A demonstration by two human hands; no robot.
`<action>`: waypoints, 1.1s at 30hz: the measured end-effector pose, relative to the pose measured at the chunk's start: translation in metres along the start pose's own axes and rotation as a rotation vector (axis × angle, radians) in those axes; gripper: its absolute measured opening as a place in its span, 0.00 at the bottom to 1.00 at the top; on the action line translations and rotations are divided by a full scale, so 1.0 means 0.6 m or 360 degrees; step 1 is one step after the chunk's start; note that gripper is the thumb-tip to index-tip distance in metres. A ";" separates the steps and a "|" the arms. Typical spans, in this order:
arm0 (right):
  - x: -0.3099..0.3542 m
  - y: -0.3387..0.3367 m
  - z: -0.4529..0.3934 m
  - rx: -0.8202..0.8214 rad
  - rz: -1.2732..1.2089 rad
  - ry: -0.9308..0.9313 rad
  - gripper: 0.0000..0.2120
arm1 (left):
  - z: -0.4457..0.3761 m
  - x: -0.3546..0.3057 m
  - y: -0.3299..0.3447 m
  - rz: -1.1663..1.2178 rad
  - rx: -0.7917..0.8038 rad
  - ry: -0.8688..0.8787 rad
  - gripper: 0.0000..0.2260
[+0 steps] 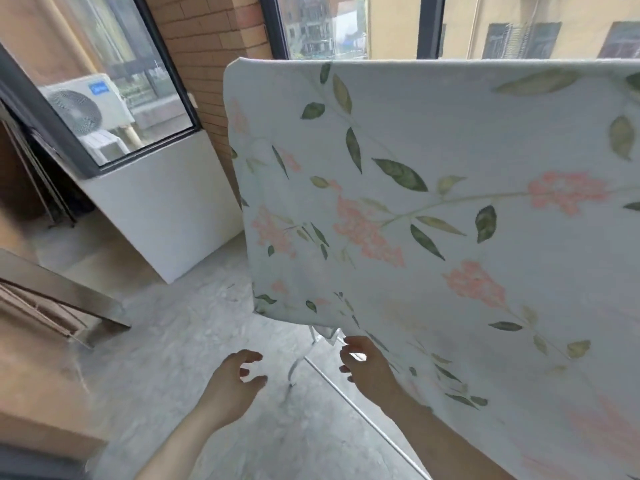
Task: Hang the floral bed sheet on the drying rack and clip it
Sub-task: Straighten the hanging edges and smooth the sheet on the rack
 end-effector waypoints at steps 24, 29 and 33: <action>0.422 0.335 -0.153 -0.0455 0.0230 -0.0481 0.11 | -0.554 0.038 -0.404 0.0132 0.0067 0.0703 0.18; 0.554 0.357 -0.176 -0.0569 0.0350 -0.0798 0.13 | -0.671 -0.021 -0.455 0.0156 0.0021 0.0929 0.19; 0.673 0.376 -0.161 -0.0743 0.0494 -0.1140 0.13 | -0.752 -0.060 -0.467 0.0220 0.0156 0.1077 0.27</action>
Point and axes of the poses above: each hand's wrist, its own z-axis away from the middle knuckle, its own y-axis out of the palm, x = y × z, the point moved 6 cm from there along -z, towards the middle knuckle, and after that the axes turned 14 degrees about y, right-handed, at the moved point
